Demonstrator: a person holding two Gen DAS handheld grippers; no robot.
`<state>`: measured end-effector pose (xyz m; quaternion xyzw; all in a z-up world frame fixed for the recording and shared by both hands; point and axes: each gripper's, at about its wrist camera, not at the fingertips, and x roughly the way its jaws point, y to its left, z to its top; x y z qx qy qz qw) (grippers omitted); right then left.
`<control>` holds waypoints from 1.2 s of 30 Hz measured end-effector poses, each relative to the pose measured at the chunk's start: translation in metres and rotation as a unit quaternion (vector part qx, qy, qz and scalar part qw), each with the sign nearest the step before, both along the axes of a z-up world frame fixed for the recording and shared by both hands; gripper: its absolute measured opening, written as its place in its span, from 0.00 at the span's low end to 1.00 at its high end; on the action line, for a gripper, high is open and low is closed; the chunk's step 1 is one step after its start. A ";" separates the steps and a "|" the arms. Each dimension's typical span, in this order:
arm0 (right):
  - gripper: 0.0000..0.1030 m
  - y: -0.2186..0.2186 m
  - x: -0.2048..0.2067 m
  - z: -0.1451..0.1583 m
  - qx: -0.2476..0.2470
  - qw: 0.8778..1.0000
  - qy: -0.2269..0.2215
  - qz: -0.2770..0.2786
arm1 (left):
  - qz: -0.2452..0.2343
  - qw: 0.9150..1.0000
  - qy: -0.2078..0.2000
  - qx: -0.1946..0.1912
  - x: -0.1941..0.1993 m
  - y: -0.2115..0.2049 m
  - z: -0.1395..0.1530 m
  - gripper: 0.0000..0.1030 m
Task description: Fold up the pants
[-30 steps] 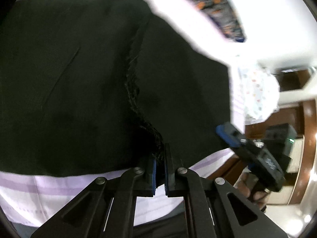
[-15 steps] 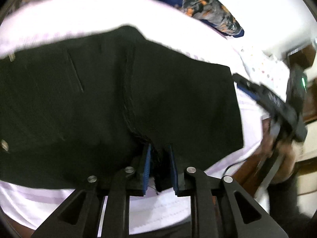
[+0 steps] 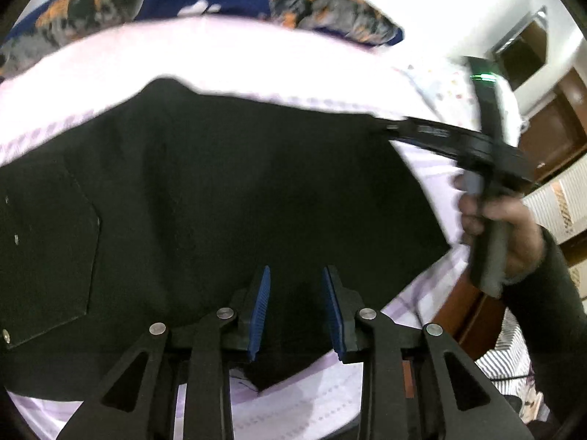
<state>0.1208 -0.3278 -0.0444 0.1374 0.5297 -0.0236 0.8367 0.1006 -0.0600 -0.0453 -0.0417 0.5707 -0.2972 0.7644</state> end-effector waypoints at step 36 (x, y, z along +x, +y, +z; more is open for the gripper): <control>0.74 0.059 -0.083 0.039 -0.021 0.999 0.019 -0.038 | 0.410 0.887 0.011 -0.210 -0.086 0.269 -0.022 0.51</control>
